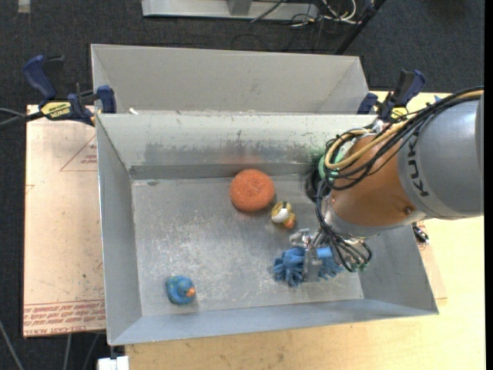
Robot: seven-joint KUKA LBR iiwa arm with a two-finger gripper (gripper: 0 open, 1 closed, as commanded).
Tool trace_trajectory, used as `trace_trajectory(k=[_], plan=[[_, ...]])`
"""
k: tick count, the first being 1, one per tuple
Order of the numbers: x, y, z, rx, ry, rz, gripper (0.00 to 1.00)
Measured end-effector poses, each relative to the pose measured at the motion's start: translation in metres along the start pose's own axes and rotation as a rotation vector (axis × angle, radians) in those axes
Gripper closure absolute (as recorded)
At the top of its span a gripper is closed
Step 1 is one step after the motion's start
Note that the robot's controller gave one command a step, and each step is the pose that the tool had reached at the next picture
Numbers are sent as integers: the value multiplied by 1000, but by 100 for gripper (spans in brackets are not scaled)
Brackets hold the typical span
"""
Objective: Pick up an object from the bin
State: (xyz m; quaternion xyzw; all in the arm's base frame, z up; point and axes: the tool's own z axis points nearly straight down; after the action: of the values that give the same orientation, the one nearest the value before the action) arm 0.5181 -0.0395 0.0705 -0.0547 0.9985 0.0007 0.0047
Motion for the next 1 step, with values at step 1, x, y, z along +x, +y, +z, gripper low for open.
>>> trace_trajectory(k=[1], plan=[[5,15,-100,-1,0,-11,100]])
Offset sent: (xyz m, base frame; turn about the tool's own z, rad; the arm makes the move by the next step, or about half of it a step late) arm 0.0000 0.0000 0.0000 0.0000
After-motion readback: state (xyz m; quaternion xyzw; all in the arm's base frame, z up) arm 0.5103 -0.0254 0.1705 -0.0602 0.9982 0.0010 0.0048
